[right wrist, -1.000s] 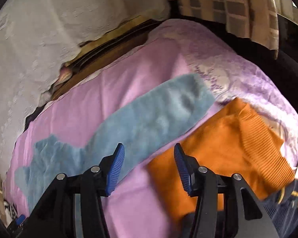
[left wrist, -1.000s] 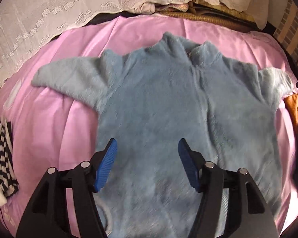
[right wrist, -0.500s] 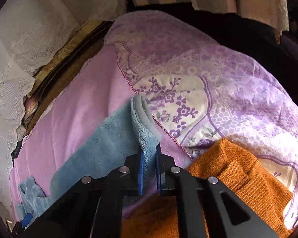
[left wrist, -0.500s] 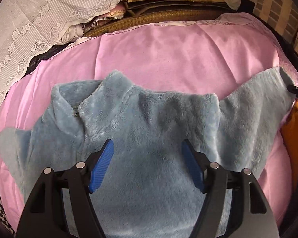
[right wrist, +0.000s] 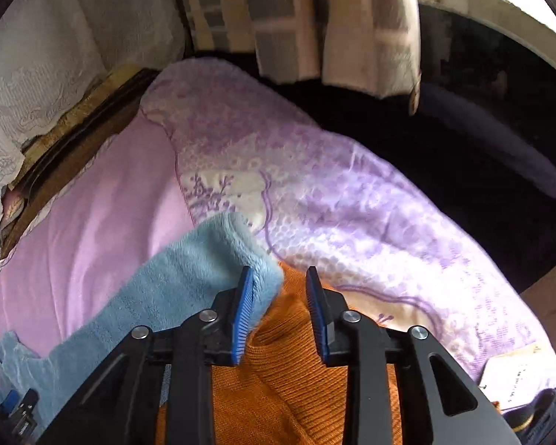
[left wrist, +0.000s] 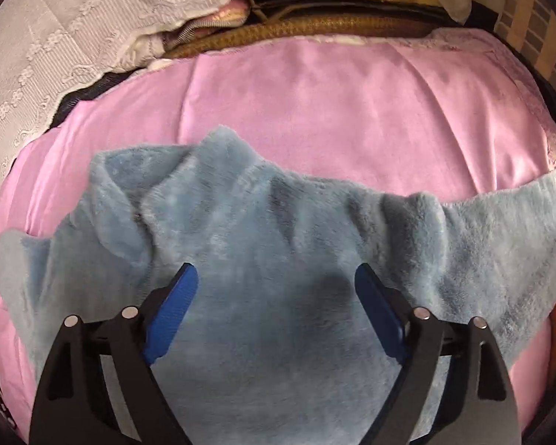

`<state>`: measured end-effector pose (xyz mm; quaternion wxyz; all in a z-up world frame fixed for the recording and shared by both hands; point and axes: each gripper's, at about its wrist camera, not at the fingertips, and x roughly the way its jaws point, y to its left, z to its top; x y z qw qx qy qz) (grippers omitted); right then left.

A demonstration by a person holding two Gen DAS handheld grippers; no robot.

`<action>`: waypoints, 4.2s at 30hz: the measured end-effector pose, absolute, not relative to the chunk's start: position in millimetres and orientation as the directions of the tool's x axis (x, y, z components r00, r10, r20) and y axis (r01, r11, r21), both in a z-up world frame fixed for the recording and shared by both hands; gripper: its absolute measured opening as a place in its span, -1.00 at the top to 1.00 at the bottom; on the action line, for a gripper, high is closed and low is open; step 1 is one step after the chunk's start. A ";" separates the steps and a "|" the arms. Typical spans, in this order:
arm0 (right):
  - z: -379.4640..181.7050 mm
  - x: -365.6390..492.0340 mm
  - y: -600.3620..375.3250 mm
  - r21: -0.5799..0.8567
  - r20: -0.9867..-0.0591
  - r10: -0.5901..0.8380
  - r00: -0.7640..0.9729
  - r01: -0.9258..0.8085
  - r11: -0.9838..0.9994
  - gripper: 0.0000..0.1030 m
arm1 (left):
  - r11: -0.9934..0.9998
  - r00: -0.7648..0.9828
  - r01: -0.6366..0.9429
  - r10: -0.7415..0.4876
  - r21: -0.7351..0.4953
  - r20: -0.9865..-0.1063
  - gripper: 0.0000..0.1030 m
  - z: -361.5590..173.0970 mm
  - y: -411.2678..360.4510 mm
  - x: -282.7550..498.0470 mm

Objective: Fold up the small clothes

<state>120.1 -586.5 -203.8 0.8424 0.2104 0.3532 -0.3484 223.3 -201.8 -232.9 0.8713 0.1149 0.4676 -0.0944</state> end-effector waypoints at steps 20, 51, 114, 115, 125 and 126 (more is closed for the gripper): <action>-195.9 121.4 -304.3 0.109 -0.746 -0.127 0.654 0.308 0.945 0.21 | 0.914 0.413 -0.406 0.183 0.000 -0.892 -0.57 -238.1 293.6 300.8; -209.7 151.0 -316.0 0.079 -0.753 -0.185 0.632 0.365 0.928 0.09 | 0.828 0.510 -0.552 0.239 -0.102 -0.826 0.69 -216.2 348.0 258.3; -229.7 124.6 -613.7 0.407 -0.787 -0.051 0.615 0.579 0.707 0.65 | 0.705 0.625 0.657 -0.310 0.268 -0.717 -0.42 -215.9 -392.2 101.4; -229.2 122.6 -616.8 0.420 -0.782 -0.043 0.622 0.576 0.701 0.69 | 0.700 0.629 0.653 -0.288 0.289 -0.722 -0.21 -222.6 -400.8 101.5; -165.3 101.3 -585.0 0.481 -0.667 -0.031 0.745 0.462 0.745 0.80 | 0.758 0.568 0.641 -0.366 0.117 -0.737 0.71 -206.1 -386.0 104.3; -154.9 103.3 -576.5 0.472 -0.660 -0.030 0.751 0.445 0.761 0.80 | 0.767 0.555 0.636 -0.378 0.085 -0.741 0.71 -202.2 -380.4 107.0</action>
